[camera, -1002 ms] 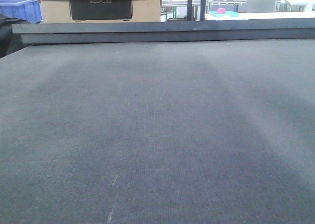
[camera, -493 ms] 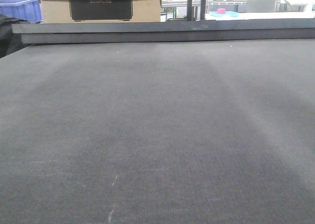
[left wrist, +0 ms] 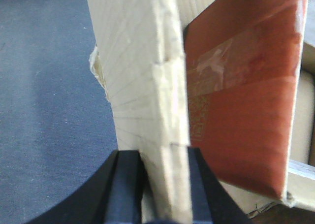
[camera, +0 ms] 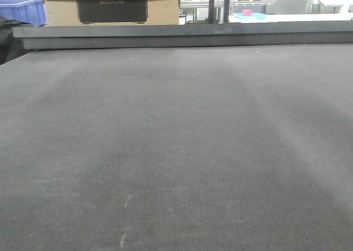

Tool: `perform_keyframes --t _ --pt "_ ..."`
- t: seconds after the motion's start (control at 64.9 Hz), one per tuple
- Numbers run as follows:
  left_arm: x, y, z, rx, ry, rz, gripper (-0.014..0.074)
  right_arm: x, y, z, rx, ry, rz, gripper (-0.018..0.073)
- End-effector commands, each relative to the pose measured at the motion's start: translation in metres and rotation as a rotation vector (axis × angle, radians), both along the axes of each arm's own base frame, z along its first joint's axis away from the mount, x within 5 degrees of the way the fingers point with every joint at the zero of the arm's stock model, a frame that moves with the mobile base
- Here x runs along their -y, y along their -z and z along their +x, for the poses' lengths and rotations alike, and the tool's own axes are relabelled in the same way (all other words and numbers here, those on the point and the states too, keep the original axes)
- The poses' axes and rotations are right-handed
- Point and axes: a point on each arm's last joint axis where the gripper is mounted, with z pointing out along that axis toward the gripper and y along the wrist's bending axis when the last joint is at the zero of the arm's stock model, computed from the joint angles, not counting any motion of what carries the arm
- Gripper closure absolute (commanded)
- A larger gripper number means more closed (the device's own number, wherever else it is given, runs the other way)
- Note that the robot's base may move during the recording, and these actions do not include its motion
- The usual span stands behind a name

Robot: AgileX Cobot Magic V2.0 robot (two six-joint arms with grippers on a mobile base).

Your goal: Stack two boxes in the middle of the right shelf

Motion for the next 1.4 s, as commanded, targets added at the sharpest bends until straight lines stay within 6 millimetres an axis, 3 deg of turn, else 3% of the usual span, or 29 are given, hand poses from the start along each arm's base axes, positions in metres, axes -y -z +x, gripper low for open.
perform_keyframes --t 0.0,1.387 --pt "-0.0009 -0.0114 -0.0056 0.069 0.01 -0.031 0.0708 0.0043 -0.0061 0.0009 0.056 0.024 -0.009 0.0722" --pt "-0.0009 -0.0114 -0.0056 0.069 0.01 -0.031 0.0708 0.0043 -0.0061 0.0009 0.056 0.024 -0.009 0.0722"
